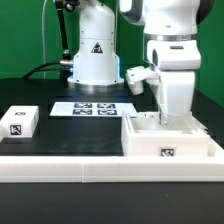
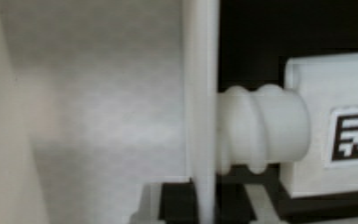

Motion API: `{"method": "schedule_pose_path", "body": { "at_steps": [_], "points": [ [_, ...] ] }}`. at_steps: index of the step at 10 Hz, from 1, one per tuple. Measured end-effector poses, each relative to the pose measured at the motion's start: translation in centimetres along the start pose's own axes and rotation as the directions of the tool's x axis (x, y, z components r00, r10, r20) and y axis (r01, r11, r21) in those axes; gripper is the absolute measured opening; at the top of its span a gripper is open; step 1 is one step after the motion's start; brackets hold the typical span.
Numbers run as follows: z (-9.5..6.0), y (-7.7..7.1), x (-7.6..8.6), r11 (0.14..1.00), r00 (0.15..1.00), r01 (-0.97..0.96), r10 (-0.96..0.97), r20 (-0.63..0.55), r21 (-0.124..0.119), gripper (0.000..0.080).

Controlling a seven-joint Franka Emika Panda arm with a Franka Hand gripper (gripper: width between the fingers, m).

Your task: Assemble cabinet

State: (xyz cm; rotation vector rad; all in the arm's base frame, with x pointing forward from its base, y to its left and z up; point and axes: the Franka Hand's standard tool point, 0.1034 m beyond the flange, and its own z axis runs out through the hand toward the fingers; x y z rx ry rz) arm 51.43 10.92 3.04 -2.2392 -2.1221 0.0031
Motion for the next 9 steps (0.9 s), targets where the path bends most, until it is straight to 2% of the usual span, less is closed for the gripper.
{"method": "schedule_pose_path", "body": {
  "at_steps": [2,5,8,9],
  "points": [
    [0.00,0.22,0.00,1.000,1.000,-0.010,0.010,0.003,0.008,0.0038],
    [0.04,0.19,-0.09,1.000,1.000,-0.019,0.019,0.003,0.007,0.0038],
    [0.04,0.20,-0.17,1.000,1.000,-0.020,0.020,0.003,0.008,0.0551],
    [0.04,0.20,-0.19,1.000,1.000,-0.021,0.020,0.003,0.008,0.0551]
  ]
}}
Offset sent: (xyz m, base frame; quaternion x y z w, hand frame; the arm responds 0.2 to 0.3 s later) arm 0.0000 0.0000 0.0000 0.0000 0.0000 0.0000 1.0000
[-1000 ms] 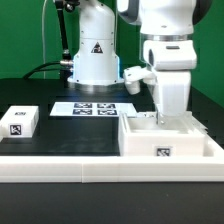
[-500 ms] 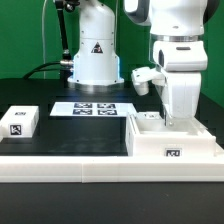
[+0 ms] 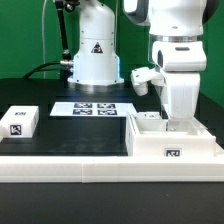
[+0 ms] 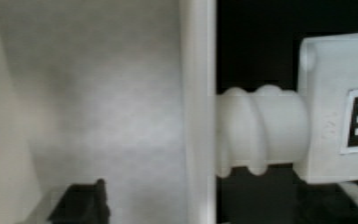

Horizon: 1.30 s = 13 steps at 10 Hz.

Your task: Assemble cabinet

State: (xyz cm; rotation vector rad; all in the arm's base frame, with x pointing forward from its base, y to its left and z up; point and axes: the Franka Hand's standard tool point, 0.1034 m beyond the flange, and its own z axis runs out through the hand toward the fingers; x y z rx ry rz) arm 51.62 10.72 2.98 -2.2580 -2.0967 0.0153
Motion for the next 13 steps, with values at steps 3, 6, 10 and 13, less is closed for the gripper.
{"method": "schedule_pose_path", "body": {
  "at_steps": [3,6,10,13],
  "points": [
    [0.0,0.0,0.0,1.000,1.000,-0.001,0.001,0.000,0.000,0.0781],
    [-0.8,-0.3,-0.1,1.000,1.000,-0.001,0.001,0.002,-0.008,0.0797],
    [-4.1,-3.3,1.1,0.999,1.000,-0.011,0.012,0.006,-0.036,0.0797],
    [-3.9,-3.8,1.0,0.999,1.000,-0.019,0.019,0.004,-0.036,0.0797]
  ]
}}
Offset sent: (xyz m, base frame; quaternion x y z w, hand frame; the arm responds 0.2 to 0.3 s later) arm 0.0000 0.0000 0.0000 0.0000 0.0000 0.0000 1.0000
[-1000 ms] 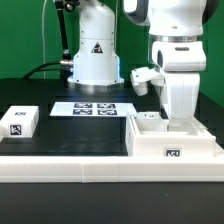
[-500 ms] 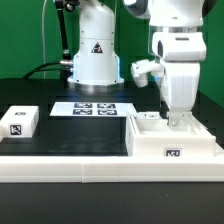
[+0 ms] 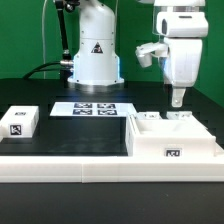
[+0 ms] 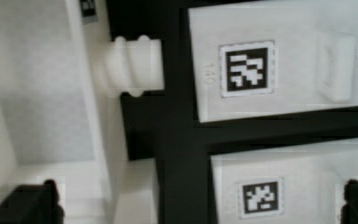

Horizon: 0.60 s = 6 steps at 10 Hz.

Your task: Assemble cabinet

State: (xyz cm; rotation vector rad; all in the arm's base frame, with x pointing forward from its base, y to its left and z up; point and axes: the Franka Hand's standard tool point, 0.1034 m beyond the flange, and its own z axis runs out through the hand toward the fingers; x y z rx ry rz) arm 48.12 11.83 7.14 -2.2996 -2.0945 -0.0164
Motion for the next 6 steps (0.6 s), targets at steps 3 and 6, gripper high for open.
{"method": "schedule_pose_path", "body": {
  "at_steps": [3,6],
  "points": [
    [0.1,-0.1,-0.1,1.000,1.000,-0.001,0.001,0.000,0.002,0.0797],
    [1.6,-3.1,0.9,1.000,1.000,0.001,-0.001,-0.015,0.001,0.0797]
  ]
}}
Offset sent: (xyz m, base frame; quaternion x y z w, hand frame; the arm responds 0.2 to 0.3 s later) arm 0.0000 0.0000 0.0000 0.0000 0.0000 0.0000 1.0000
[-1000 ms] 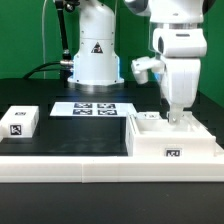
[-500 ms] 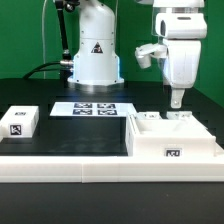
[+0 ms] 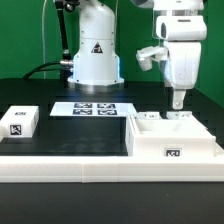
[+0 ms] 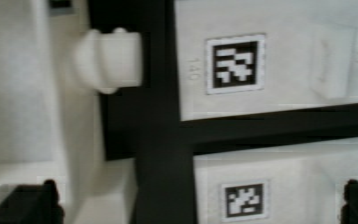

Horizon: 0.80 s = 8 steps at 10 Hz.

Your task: Assemble cabinet

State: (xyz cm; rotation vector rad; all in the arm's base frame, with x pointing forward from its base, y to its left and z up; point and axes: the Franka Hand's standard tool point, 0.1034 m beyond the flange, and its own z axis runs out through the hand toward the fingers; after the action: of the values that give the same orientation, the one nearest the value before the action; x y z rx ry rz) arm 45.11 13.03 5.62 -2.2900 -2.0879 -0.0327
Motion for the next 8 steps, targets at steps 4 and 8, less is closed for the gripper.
{"method": "schedule_pose_path", "body": {
  "at_steps": [4,8],
  "points": [
    [1.7,-2.4,3.3,1.000,0.999,0.011,-0.011,-0.039,-0.008,0.0797],
    [2.9,-2.9,3.6,1.000,0.999,0.013,-0.012,-0.045,0.006,0.0797]
  ]
}}
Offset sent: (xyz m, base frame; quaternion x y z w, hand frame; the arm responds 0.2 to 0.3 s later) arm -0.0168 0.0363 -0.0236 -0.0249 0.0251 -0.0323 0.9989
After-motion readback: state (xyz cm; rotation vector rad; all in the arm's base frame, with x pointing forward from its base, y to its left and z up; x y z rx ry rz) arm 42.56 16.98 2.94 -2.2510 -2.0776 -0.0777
